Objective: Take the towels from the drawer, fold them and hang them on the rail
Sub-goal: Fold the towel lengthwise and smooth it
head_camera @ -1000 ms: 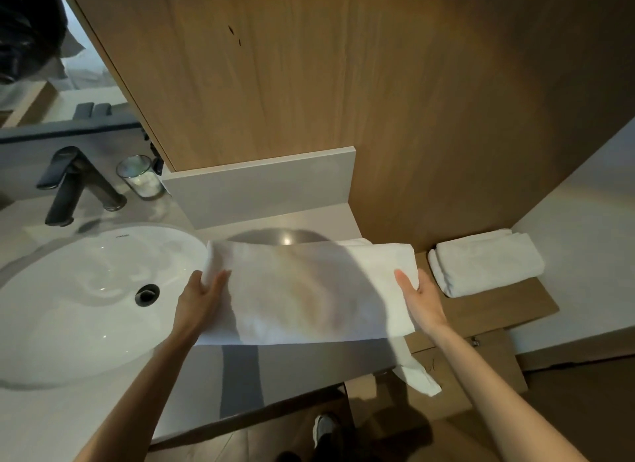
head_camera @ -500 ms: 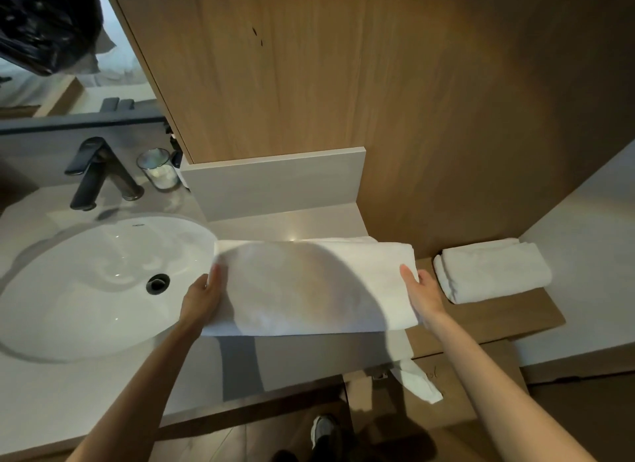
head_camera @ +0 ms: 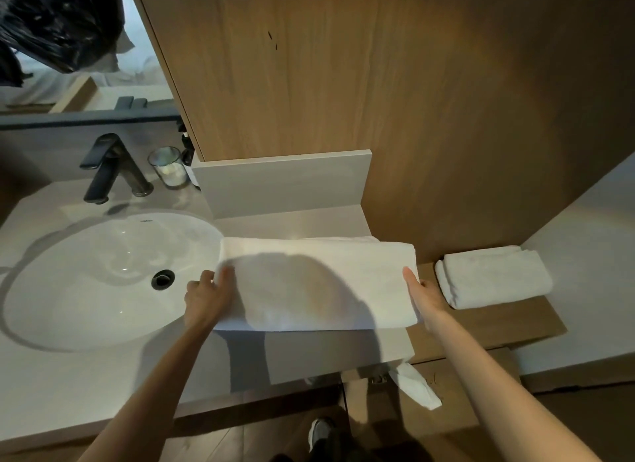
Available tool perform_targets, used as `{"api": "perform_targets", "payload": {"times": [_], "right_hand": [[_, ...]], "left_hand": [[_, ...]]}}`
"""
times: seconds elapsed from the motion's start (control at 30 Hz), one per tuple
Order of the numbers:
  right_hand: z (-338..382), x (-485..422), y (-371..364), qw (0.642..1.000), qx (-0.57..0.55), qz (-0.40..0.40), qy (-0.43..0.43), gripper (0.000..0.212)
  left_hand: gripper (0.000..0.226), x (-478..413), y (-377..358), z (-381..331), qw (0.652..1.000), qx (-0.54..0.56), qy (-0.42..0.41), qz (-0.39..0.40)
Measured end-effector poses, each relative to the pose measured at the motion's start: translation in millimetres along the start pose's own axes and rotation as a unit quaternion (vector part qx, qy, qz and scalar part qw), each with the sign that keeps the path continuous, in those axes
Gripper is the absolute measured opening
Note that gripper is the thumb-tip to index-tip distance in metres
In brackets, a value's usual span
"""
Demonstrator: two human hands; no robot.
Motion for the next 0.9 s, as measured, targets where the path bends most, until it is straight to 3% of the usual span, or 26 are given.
{"api": "perform_targets", "payload": {"times": [0.13, 0.27, 0.4, 0.53, 0.67, 0.77, 0.8, 0.9], "right_hand": [[-3, -11, 3, 0.995, -0.026, 0.094, -0.029, 0.074], [11, 4, -2, 0.995, -0.048, 0.046, 0.078, 0.049], [29, 30, -7, 0.976, -0.007, 0.003, 0.215, 0.036], [19, 38, -7, 0.97, 0.018, -0.017, 0.243, 0.03], [-5, 39, -8, 0.964, 0.18, -0.05, 0.189, 0.047], [5, 45, -11, 0.921, 0.287, -0.093, 0.245, 0.058], [10, 46, -12, 0.921, 0.288, -0.08, 0.25, 0.062], [14, 43, -17, 0.948, 0.23, -0.029, 0.219, 0.078]], "left_hand": [[0.061, -10, 6, -9, 0.991, 0.121, 0.04, 0.051], [0.047, -12, 11, -17, 0.985, 0.123, 0.047, 0.108], [0.035, -11, 20, -22, 0.98, 0.176, -0.02, 0.086], [0.035, -1, 29, -7, 0.978, 0.191, -0.066, 0.046], [0.04, 1, 25, 17, 0.983, 0.154, -0.05, 0.09], [0.03, 0, 28, 12, 0.981, 0.167, -0.049, 0.09], [0.029, -1, 29, 7, 0.981, 0.16, -0.062, 0.088], [0.052, -1, 34, -5, 0.982, 0.137, -0.1, 0.081]]}}
Point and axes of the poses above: each hand's wrist, its own x-axis away from the middle knuckle, its own y-axis out of the back of the hand, z = x × y, the point moved 1 cm from there along -x, towards the middle knuckle, and after that the axes turned 3 degrees about y, right-handed, at the moved point
